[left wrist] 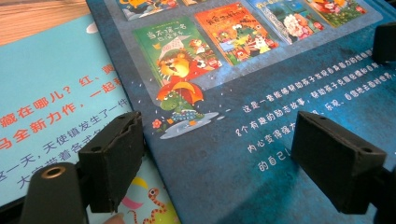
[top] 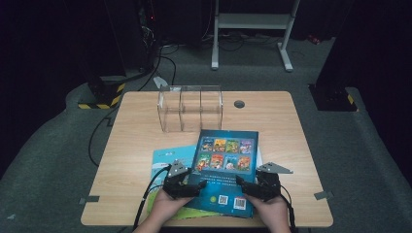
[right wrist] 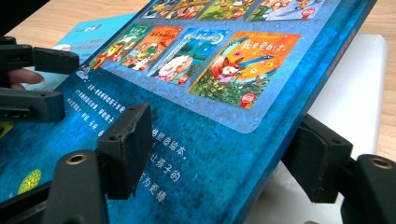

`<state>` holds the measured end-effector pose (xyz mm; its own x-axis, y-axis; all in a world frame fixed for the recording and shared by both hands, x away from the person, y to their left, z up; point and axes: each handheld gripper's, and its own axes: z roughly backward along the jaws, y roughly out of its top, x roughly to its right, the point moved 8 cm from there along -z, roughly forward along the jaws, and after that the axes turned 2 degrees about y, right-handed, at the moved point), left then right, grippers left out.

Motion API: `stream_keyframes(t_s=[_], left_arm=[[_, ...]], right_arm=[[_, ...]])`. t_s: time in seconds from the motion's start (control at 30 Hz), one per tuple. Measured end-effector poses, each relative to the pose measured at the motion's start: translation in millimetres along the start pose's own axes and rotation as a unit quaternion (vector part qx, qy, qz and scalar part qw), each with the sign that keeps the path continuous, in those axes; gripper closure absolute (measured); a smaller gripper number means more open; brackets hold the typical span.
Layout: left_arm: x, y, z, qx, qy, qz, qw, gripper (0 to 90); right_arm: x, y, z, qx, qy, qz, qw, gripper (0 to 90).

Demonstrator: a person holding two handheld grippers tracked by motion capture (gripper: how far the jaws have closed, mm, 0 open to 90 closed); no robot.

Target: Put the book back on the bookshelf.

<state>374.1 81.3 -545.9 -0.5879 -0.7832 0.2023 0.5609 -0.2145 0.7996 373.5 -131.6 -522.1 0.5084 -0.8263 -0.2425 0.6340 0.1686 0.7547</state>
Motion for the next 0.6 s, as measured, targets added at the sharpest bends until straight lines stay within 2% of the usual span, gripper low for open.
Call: stream_keyframes(t_s=[0.27,0.6], left_arm=[[-0.2,0.2,0.0,0.0,-0.001,0.002,1.0,17.7],[-0.3,-0.3,0.4,0.002,0.001,0.003,1.0,17.7]], right_arm=[[1.7,-0.3,2.0,0.003,0.009,0.008,0.9999,31.1],[1.2,-0.6,6.0,0.01,0.001,0.012,0.9999,34.4]])
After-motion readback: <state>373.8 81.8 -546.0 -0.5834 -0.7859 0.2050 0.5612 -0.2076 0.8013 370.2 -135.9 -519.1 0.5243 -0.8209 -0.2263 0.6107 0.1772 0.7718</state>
